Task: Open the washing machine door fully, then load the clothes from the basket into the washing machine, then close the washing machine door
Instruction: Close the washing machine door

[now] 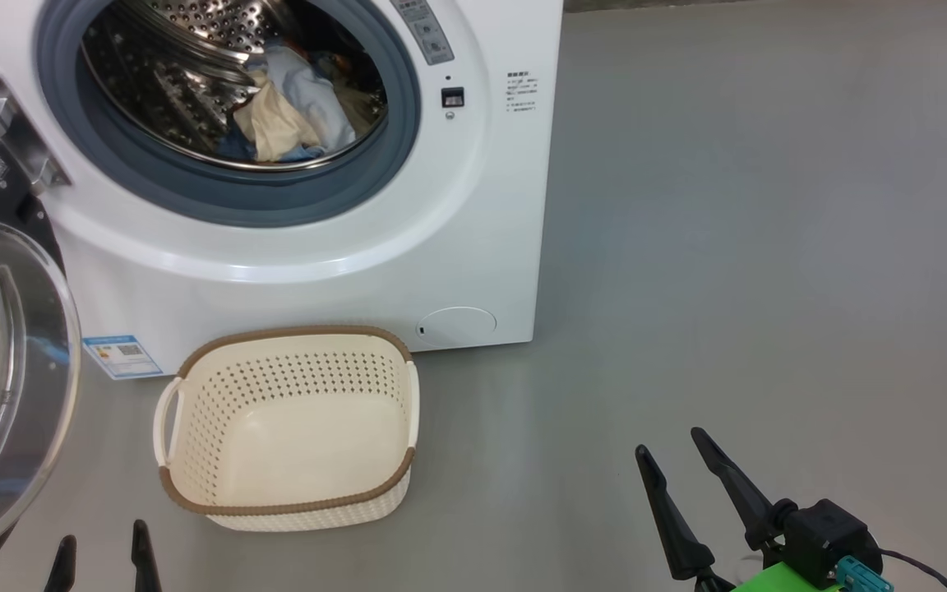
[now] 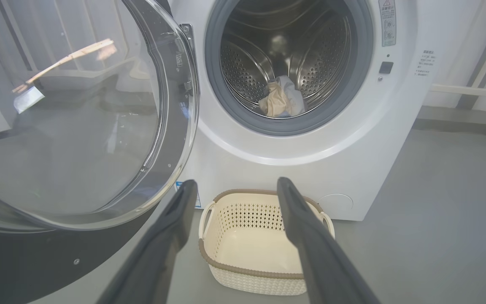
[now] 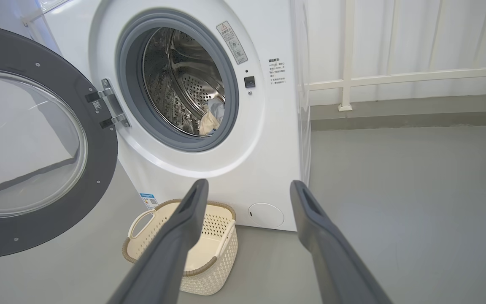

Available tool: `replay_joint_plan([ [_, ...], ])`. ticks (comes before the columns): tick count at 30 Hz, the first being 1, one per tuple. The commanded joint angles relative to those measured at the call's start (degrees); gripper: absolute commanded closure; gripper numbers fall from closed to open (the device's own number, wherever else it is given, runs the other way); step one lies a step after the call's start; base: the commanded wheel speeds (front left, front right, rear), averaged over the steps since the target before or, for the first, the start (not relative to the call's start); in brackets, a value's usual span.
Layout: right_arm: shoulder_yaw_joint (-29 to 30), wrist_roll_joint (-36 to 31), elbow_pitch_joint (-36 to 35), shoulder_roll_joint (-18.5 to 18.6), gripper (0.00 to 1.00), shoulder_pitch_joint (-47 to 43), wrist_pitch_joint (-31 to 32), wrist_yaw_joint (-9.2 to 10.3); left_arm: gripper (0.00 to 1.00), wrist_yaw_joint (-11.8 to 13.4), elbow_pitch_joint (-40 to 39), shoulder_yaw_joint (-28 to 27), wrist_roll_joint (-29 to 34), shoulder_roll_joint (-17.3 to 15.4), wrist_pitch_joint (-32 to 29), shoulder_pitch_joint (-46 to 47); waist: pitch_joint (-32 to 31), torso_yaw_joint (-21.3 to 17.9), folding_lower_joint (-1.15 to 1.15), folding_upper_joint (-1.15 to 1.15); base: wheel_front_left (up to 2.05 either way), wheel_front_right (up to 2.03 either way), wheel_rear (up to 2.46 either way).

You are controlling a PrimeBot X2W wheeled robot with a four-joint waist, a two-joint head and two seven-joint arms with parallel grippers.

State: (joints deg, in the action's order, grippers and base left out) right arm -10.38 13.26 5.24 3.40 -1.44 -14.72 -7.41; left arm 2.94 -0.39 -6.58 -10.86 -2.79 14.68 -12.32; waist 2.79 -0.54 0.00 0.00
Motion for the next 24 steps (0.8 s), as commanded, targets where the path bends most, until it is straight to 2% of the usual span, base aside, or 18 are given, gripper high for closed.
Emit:
replay_joint_plan([
  [1, -1.3, 0.02, -1.31, -0.04, 0.0, 0.83, -0.28, -0.08, 0.0, 0.14, -1.61, -1.98, 0.15, -0.37, 0.32, 2.38, -0.16, 0.47, 0.0, 0.0, 0.0, 0.0, 0.0],
  [24, -2.49, 0.14, -0.8, 0.26, 0.0, -0.28, -0.28, -0.08, 0.0, 0.33, -1.35, -1.68, -0.95, -0.15, 0.32, 0.19, -2.11, 9.93, 0.0, 0.0, 0.0, 0.0, 0.0],
])
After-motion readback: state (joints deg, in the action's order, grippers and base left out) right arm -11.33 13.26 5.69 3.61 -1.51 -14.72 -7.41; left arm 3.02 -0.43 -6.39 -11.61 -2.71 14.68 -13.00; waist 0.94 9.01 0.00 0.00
